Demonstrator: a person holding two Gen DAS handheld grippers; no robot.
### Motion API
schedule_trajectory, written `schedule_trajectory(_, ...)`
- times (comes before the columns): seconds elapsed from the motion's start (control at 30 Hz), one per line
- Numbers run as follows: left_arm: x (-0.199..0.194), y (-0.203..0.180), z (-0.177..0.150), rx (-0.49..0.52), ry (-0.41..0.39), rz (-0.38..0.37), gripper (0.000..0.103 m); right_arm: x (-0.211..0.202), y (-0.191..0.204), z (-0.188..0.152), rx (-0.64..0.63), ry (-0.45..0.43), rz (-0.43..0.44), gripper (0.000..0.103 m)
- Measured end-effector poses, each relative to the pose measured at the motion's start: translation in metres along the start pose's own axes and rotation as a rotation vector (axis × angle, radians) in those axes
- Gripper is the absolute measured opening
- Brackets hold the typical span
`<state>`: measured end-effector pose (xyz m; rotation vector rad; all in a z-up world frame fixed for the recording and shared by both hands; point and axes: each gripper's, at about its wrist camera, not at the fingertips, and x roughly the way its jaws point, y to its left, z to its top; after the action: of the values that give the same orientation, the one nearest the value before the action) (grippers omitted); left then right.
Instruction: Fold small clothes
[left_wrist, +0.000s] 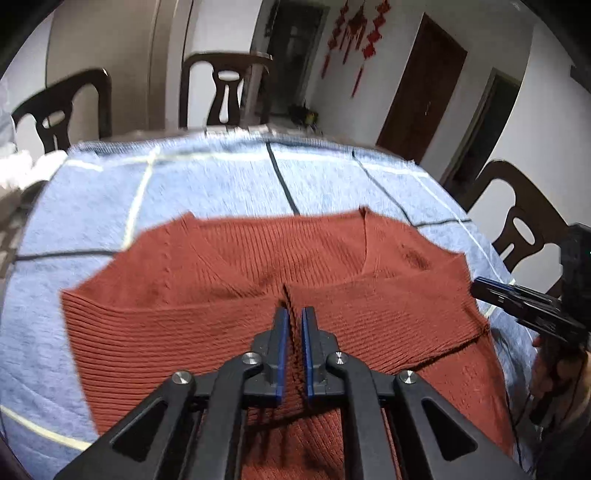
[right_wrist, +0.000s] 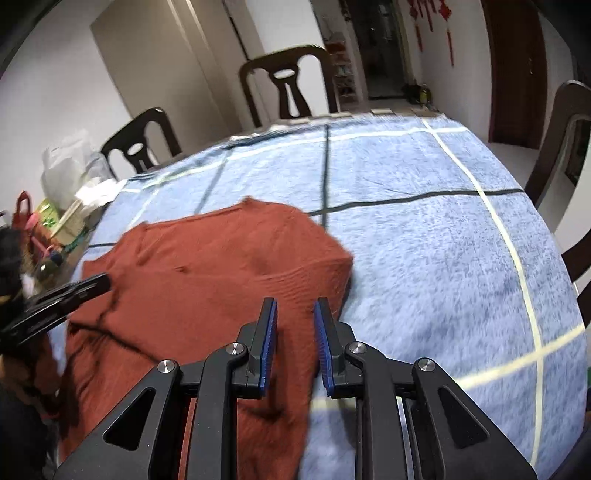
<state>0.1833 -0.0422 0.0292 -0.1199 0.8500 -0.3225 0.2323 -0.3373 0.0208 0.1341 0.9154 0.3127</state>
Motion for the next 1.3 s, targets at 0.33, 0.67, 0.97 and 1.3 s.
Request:
schedule_trajectory(0.33, 0.000, -0.002, -0.019, 0.066, 0.050, 0.018, 0.010, -0.024, 0.014, -0.023, -0.057, 0.019, 0.008, 0.021)
schedule_trajectory(0.67, -0.030, 0.011, -0.038, 0.090, 0.031, 0.092, 0.015, -0.051, 0.023, -0.043, -0.102, -0.008, -0.014, 0.025)
schedule_trajectory(0.97, -0.082, 0.035, -0.088, 0.008, -0.005, 0.122, 0.031, -0.079, 0.029, -0.088, -0.073, 0.053, 0.108, 0.028)
schedule_trajectory(1.3, -0.110, 0.037, -0.140, -0.107, -0.006, 0.040, 0.041, -0.089, 0.022, -0.139, 0.052, 0.084, 0.214, 0.028)
